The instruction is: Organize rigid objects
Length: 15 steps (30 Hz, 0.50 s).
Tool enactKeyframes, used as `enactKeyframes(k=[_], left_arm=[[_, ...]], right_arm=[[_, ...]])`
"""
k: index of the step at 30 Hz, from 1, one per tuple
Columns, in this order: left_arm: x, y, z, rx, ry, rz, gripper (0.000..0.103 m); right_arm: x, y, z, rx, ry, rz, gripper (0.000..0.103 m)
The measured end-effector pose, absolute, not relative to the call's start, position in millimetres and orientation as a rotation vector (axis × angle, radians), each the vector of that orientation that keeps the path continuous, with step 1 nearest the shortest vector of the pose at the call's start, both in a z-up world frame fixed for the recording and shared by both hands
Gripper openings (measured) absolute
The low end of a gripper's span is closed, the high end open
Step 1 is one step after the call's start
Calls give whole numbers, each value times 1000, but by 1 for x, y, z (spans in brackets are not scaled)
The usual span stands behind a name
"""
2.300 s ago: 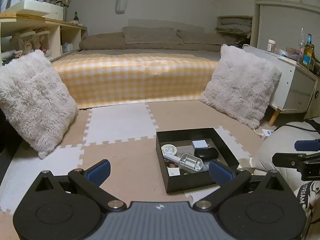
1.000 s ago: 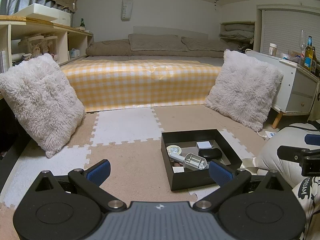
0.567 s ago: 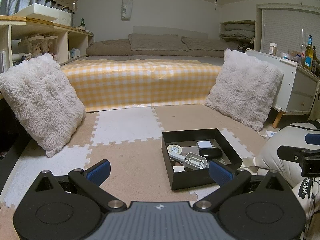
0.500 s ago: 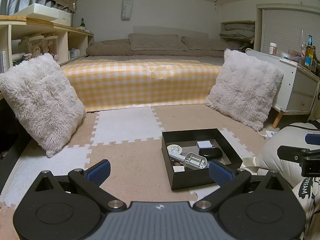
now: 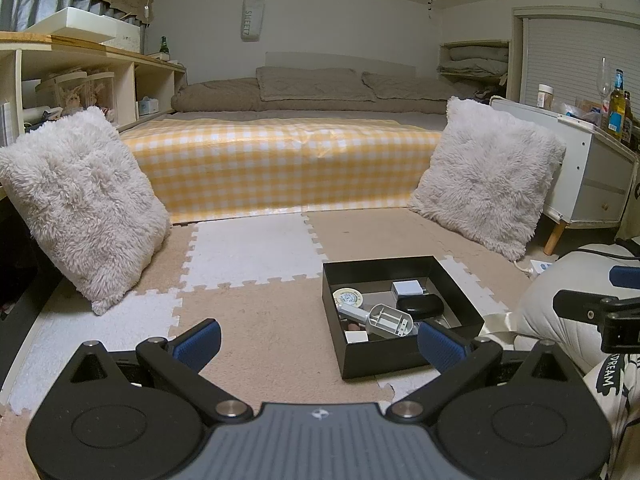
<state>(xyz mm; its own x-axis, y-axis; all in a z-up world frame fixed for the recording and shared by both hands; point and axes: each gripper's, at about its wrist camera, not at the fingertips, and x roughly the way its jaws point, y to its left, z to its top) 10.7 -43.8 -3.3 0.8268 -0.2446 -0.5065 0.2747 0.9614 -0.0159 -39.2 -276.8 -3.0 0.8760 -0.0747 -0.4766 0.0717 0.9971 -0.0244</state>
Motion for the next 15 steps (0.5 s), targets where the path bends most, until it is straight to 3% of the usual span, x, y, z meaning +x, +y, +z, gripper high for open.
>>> enactKeyframes(k=[15], left_arm=[[10, -43, -4, 60, 531, -277, 103]], right_arm=[[-39, -277, -3, -6, 497, -75, 102]])
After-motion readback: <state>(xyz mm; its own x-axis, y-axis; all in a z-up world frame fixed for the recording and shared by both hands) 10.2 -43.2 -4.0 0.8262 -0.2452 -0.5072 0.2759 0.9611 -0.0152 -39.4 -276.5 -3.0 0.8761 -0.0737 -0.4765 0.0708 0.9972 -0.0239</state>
